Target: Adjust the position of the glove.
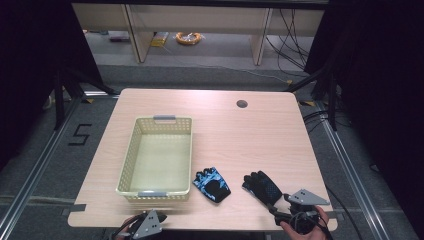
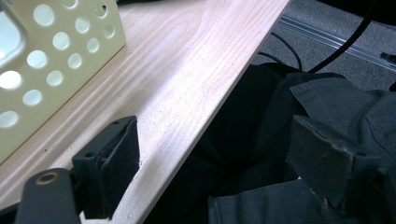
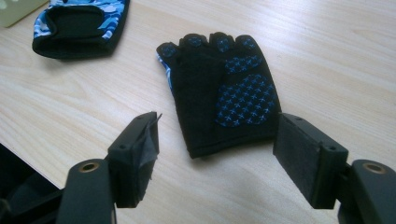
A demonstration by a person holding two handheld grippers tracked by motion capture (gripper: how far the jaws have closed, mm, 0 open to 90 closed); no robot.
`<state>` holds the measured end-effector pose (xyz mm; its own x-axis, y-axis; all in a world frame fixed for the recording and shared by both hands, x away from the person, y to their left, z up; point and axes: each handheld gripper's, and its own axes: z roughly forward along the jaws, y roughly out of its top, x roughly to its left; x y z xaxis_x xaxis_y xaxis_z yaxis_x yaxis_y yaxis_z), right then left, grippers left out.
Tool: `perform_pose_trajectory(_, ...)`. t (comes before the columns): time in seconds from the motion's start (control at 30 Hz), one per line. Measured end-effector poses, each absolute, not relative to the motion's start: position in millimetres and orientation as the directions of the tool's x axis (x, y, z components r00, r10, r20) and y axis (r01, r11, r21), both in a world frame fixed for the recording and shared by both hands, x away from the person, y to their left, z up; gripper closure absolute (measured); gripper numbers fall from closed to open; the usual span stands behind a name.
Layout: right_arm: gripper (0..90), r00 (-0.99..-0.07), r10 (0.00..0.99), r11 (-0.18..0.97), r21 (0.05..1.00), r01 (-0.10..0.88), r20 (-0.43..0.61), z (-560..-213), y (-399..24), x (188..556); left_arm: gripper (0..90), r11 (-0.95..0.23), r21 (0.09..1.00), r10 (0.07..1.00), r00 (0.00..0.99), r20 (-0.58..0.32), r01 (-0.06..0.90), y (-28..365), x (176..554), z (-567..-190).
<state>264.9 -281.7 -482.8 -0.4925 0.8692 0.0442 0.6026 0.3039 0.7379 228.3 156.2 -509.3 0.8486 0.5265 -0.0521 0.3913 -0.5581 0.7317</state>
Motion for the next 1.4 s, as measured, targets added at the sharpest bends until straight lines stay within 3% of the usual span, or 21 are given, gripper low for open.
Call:
perform_pose_trajectory(0.33,30.7,-0.482,0.875,0.292,0.747,0.598,0.044,-482,-282,266,16.5,-0.561,0.735,0.525,0.850,-0.038,0.379,157,228,-508)
perform_pose_trajectory(0.6,40.2,-0.483,0.872,0.269,0.751,0.603,0.075,-479,-279,268,16.5,-0.552,0.740,0.526,0.849,-0.049,0.385,156,227,-509)
perform_pose_trajectory(0.8,57.5,-0.519,0.855,0.327,0.776,0.540,0.001,-475,-273,275,16.5,-0.551,0.741,0.526,0.849,-0.051,0.385,156,228,-509)
perform_pose_trajectory(0.87,70.3,-0.529,0.848,0.354,0.778,0.519,-0.032,-473,-266,280,16.5,-0.550,0.740,0.526,0.849,-0.051,0.386,156,228,-509)
perform_pose_trajectory(0.9,70.3,-0.529,0.848,0.354,0.778,0.519,-0.032,-473,-266,280,16.5,-0.551,0.740,0.525,0.850,-0.052,0.385,156,227,-509)
perform_pose_trajectory(1.03,84.7,-0.552,0.828,0.401,0.787,0.469,-0.093,-467,-256,290,16.8,-0.563,0.735,0.524,0.851,-0.037,0.378,157,228,-508)
perform_pose_trajectory(1.4,90.0,-0.622,0.775,0.490,0.726,0.483,-0.110,-476,-224,332,16.8,-0.551,0.741,0.529,0.847,-0.047,0.385,157,228,-508)
